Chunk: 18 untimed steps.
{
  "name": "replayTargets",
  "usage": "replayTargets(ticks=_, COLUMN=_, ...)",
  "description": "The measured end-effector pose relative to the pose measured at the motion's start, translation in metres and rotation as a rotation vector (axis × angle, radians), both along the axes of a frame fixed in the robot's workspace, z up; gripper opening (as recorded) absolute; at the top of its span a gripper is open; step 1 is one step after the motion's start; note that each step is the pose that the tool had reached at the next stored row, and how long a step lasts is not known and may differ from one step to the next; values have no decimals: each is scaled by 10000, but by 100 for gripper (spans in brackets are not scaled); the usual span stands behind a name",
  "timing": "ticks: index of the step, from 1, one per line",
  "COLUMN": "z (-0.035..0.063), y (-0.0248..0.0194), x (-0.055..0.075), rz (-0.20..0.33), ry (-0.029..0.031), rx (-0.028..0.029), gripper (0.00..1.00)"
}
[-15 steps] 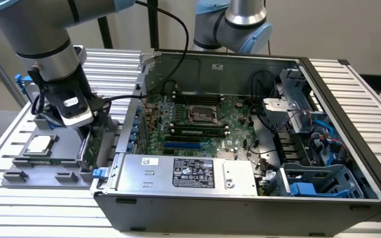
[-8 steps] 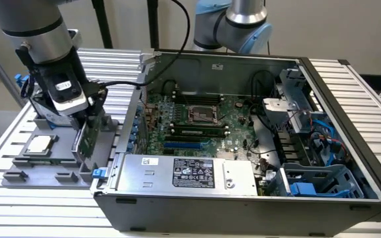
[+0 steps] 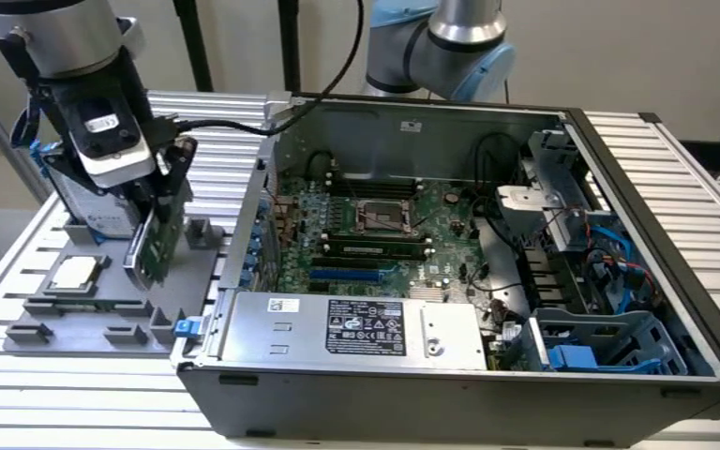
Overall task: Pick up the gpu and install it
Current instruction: 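Pick up the gpu and move the gpu toward the slot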
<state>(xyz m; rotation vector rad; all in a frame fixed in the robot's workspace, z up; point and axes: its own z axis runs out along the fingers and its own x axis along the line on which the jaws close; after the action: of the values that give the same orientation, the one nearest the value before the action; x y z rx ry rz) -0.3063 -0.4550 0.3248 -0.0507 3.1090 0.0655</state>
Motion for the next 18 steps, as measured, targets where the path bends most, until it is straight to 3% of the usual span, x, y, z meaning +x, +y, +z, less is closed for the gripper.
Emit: replayTargets(ticks=18, z=815, y=-83, x=419, rz=-8, ry=213, rx=0, gripper=0)
